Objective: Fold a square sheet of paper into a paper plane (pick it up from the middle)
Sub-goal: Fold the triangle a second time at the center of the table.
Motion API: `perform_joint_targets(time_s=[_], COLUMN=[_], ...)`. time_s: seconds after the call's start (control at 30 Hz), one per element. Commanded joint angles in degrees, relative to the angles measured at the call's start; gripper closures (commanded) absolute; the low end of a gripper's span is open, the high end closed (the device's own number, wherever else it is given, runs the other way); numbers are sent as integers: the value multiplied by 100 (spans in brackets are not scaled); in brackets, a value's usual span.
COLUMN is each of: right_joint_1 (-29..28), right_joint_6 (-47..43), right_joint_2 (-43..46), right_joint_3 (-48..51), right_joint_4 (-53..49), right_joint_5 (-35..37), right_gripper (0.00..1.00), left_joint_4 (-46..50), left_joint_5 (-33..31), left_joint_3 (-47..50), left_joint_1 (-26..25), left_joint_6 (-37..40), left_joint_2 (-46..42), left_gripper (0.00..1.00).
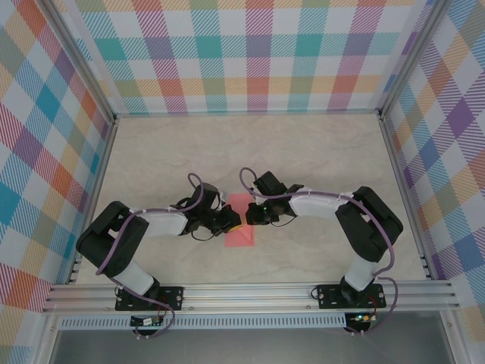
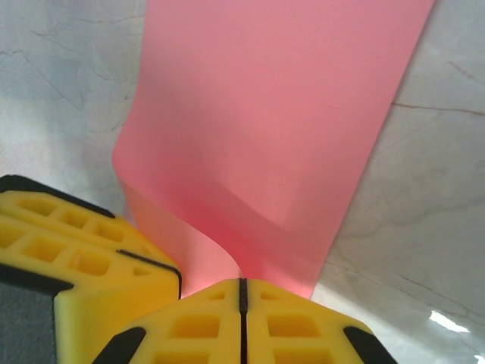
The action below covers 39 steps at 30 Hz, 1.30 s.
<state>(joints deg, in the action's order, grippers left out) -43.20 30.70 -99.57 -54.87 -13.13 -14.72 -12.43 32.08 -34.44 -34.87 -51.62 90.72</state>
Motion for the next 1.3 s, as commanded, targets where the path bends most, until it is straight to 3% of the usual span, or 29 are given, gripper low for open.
perform_joint_targets(time_s=[0.0,1.27], right_joint_1=[59,131], right_joint_6=[-130,-334], right_joint_2=[-115,-394], right_joint_3=[-188,-437], right_joint_4=[-133,-399], right_joint_5=[70,170], right_gripper=[92,92], left_joint_4=[-128,-181], left_joint_5=[18,-7], left_joint_3=[-142,-196], left_joint_1=[-78,-187], left_joint_6=[51,46], left_joint_2=[78,350], left_gripper=[91,91])
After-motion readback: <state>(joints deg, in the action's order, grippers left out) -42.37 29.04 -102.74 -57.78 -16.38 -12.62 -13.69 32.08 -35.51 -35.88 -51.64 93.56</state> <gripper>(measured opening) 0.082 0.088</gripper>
